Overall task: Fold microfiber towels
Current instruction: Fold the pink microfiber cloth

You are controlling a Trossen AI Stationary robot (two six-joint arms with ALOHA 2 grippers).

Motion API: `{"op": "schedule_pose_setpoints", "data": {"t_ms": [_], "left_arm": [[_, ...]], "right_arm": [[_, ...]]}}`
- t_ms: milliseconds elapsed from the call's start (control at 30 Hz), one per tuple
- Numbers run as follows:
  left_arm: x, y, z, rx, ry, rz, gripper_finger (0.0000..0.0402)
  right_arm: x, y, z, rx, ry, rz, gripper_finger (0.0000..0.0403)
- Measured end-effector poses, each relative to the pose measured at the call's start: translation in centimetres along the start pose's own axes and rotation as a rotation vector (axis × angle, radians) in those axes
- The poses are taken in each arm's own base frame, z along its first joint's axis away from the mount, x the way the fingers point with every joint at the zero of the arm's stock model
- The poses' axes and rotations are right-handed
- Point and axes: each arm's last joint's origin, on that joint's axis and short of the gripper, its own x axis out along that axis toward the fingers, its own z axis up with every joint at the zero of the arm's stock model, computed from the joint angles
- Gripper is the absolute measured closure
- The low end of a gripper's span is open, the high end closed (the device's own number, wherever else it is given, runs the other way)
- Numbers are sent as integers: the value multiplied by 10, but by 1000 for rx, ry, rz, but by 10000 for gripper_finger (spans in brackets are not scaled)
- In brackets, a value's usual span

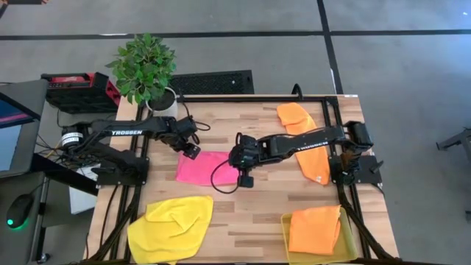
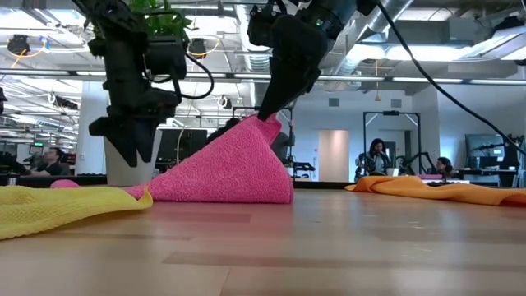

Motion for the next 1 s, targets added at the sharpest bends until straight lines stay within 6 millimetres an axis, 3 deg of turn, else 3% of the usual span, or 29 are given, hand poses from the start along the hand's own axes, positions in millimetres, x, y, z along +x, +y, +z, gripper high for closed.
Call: {"op": "schedule_pose_setpoints", "data": {"t_ms": [433,833,1000], "left_arm": [[23,12,-4,3,-168,57,226],[27,14,-6,36,-186,69,226],[40,14,-6,35,-132,90,226]], "right_arm": [[0,0,0,0,0,0,400],[0,0,0,0,0,0,400],[0,0,0,0,0,0,400]]}}
